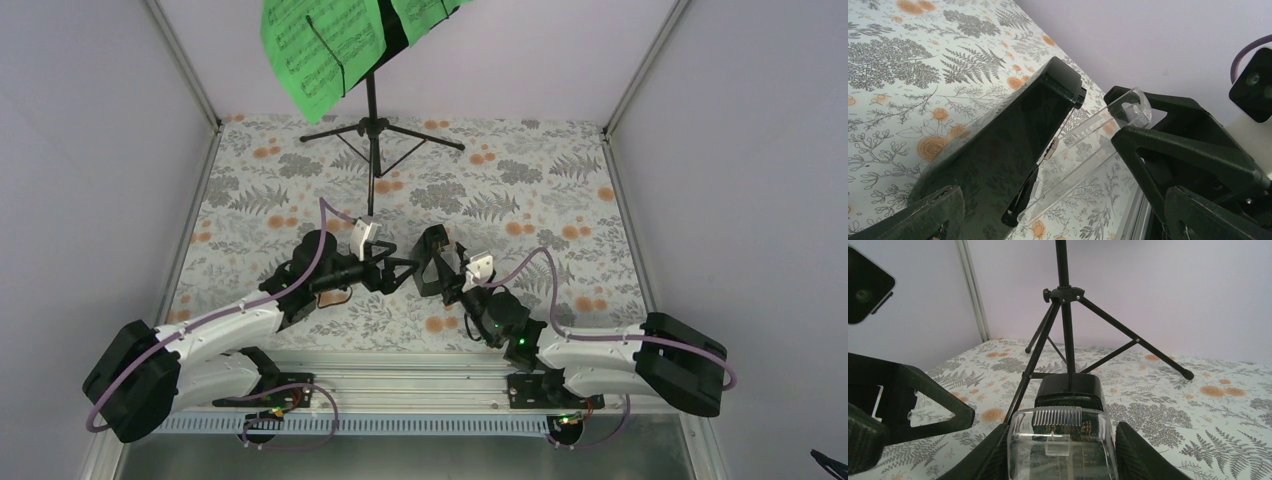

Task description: Pack up the instrument practice props

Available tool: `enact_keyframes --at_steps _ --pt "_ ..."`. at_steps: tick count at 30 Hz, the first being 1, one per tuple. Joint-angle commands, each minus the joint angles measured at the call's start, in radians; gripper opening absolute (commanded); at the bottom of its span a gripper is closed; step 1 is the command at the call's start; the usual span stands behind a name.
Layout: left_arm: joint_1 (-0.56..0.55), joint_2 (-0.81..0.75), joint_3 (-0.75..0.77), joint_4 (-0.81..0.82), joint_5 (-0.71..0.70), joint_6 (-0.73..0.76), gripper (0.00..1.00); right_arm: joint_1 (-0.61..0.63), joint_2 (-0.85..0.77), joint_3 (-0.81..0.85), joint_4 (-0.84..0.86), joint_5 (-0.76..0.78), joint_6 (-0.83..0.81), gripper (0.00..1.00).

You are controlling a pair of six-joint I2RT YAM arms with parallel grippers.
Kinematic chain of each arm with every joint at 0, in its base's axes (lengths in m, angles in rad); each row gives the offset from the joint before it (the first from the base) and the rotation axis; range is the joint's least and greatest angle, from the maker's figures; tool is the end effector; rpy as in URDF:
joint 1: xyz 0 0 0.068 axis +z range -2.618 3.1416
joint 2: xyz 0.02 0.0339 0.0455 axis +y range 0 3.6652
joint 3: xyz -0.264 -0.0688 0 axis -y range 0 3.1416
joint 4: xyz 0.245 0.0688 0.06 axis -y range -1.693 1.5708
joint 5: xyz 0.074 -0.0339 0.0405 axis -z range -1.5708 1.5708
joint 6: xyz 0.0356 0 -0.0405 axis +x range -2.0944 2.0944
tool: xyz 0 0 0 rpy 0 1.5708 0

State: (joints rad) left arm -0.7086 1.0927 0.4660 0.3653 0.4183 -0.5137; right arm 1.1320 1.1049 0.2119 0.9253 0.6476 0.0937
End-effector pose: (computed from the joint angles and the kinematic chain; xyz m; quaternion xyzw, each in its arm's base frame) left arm 0.1691 -0.1640 0.2253 0.2013 0.7600 -0.4767 0.3933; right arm 0.1062 0.1757 0.1994 -0.1287 0.6860 0.2107 0.6844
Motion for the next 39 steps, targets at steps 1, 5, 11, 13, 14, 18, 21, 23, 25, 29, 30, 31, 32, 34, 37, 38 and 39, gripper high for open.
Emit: enact_keyframes --at_steps 1,5,11,13,14,18,21,23,25,29,30,31,32,34,37,38,39 --pt "0.006 -0.021 -0.016 0.017 -0.005 -0.010 0.99 0.008 0.030 -0.015 0.102 0.022 -0.031 0.29" --pt "0.006 -0.029 -0.018 0.012 -0.011 -0.009 0.99 0.008 0.042 -0.015 0.109 0.022 -0.030 0.29" --pt "0.006 -0.036 -0.015 0.004 -0.012 -0.005 0.99 0.004 0.054 -0.035 0.132 0.026 -0.022 0.28" --pt "0.006 -0.036 -0.014 0.000 -0.012 -0.002 0.99 0.003 0.062 -0.040 0.143 0.026 -0.025 0.28" --pt "0.006 -0.037 -0.012 -0.001 -0.011 -0.002 0.99 0.002 0.066 -0.042 0.150 0.025 -0.027 0.28" --pt "0.006 -0.039 -0.009 -0.010 -0.014 0.003 0.99 0.002 0.071 -0.045 0.170 0.026 -0.040 0.28" --pt "0.006 -0.036 -0.006 -0.014 -0.014 0.006 0.99 0.002 0.076 -0.046 0.194 0.028 -0.056 0.28" --pt "0.006 -0.034 -0.005 -0.017 -0.015 0.006 0.99 0.002 0.081 -0.047 0.210 0.026 -0.070 0.28" --pt "0.006 -0.033 -0.003 -0.017 -0.014 0.008 0.99 0.002 0.088 -0.047 0.227 0.026 -0.088 0.28" --pt "0.006 -0.030 0.001 -0.018 -0.013 0.010 0.99 -0.001 0.114 -0.052 0.270 0.027 -0.098 0.28" --pt "0.006 -0.030 0.001 -0.019 -0.012 0.010 0.99 -0.001 0.124 -0.053 0.277 0.026 -0.096 0.28" --pt "0.006 -0.030 0.002 -0.020 -0.013 0.010 0.99 -0.001 0.131 -0.055 0.288 0.026 -0.092 0.28" --pt "0.006 -0.031 0.002 -0.023 -0.013 0.011 0.99 -0.002 0.138 -0.057 0.298 0.026 -0.087 0.27" --pt "0.006 -0.034 0.004 -0.027 -0.014 0.013 0.99 -0.003 0.151 -0.062 0.311 0.025 -0.077 0.27" --pt "0.006 -0.042 0.004 -0.036 -0.017 0.016 0.99 -0.004 0.174 -0.066 0.329 0.027 -0.067 0.27" --pt "0.006 -0.045 0.004 -0.038 -0.018 0.019 0.99 -0.004 0.180 -0.068 0.332 0.028 -0.066 0.27" --pt "0.006 -0.048 0.004 -0.041 -0.018 0.019 0.99 -0.004 0.186 -0.068 0.334 0.029 -0.065 0.27"
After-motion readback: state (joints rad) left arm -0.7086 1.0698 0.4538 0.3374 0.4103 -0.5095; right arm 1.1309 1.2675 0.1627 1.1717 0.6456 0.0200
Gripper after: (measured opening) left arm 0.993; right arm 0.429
